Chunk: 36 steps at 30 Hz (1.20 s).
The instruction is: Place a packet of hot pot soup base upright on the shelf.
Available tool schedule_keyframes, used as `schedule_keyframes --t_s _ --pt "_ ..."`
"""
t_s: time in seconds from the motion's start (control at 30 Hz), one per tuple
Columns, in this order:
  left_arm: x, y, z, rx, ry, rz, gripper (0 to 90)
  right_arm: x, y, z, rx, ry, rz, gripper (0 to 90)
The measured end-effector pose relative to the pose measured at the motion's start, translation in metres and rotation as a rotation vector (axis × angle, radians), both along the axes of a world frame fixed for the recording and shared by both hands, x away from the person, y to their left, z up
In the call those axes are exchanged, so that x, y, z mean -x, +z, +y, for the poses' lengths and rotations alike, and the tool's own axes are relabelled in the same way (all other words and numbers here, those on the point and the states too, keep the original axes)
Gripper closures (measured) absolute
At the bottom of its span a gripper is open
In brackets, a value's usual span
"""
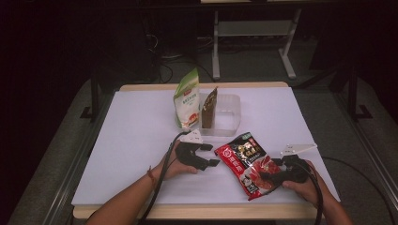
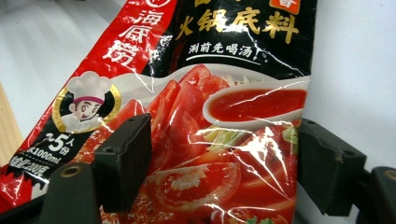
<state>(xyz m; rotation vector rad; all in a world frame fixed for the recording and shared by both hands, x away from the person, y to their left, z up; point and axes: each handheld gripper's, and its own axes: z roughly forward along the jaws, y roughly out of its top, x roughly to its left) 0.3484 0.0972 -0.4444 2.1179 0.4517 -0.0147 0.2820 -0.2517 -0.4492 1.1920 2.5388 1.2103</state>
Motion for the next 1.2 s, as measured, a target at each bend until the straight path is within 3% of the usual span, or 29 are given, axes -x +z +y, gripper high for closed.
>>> schedule_keyframes --t_s 0.1,0.17,0.23,0.37,0.67,0.9,1.0,1.1,1.2 --pt "0.000 -0.005 -0.005 -0.011 0.003 0.024 30.1 0.000 -0.001 0.002 -0.005 0.003 0.005 23.4" --pt "0.000 -0.007 -0.008 0.002 0.022 0.079 31.4 0.000 -0.001 0.001 -0.014 0.019 0.012 24.8" --pt "0.000 -0.009 -0.012 -0.008 0.040 0.084 31.3 -0.001 -0.003 0.001 -0.027 0.030 0.020 25.6" --pt "-0.001 -0.015 -0.019 0.005 0.028 0.149 29.1 -0.002 -0.003 0.002 -0.031 0.040 0.019 25.9" --pt "-0.004 -0.018 -0.032 0.058 0.023 0.249 19.1 -0.001 -0.006 0.004 -0.049 0.005 0.009 31.0" --pt "-0.002 -0.017 -0.040 0.026 0.034 0.213 18.6 -0.001 -0.006 0.006 -0.062 -0.003 -0.021 41.5" --pt "0.001 -0.016 -0.043 -0.003 0.038 0.160 23.5 0.001 -0.005 0.010 -0.078 0.018 -0.049 50.3" --pt "0.000 -0.017 -0.042 0.007 0.048 0.174 26.5 0.002 -0.003 0.018 -0.056 0.042 -0.071 52.9" --pt "-0.002 -0.017 -0.042 0.016 0.046 0.185 29.4 0.002 -0.002 0.017 -0.066 0.039 -0.090 59.4"
